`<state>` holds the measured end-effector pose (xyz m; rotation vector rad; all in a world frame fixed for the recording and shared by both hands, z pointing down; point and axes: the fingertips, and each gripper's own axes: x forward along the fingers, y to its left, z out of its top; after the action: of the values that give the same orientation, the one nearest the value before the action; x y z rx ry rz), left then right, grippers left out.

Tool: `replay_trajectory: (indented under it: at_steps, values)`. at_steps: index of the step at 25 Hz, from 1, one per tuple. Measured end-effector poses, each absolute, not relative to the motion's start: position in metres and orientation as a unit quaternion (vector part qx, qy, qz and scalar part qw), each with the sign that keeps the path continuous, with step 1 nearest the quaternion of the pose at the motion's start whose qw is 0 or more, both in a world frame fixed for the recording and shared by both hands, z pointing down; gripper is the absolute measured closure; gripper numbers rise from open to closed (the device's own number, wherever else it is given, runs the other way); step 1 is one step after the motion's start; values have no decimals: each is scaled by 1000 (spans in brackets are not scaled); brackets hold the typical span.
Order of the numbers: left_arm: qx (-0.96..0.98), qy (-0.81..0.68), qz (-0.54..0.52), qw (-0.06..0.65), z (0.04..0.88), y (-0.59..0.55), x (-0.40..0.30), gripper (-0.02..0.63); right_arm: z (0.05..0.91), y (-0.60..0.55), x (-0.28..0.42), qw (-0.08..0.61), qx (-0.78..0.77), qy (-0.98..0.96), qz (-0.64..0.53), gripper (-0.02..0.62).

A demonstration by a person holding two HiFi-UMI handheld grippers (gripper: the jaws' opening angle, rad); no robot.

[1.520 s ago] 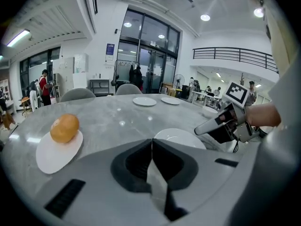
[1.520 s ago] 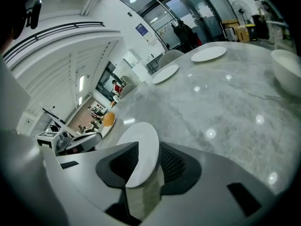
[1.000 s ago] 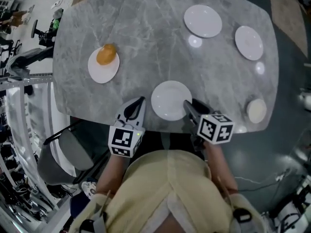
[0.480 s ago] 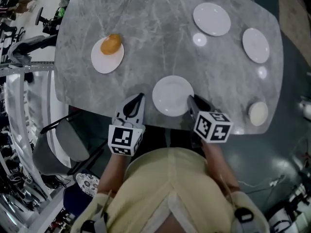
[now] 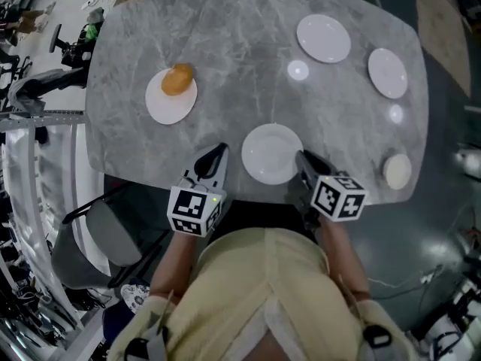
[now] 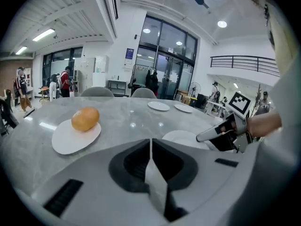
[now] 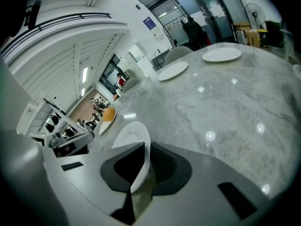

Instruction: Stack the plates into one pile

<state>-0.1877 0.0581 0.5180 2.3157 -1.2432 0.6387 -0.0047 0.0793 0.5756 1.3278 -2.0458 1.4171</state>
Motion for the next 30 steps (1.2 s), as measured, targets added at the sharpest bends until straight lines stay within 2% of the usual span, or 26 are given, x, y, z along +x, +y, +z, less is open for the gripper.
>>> replay_trajectory:
  at_steps: [8, 15, 22, 30]
  values:
    - [869, -383, 216, 227, 520, 45, -182, 599, 546, 72, -11, 130, 468, -745, 457, 570]
    - [891, -331, 193, 243, 519, 49, -185, 530, 515, 73, -28, 97, 441, -769, 451, 580]
    - [913, -263, 186, 252, 520, 56, -176, 464, 490, 75, -42, 93, 420, -798, 422, 583]
    - [913, -242, 168, 282, 526, 50, -163, 448, 481, 71, -44, 98, 400, -817, 403, 583]
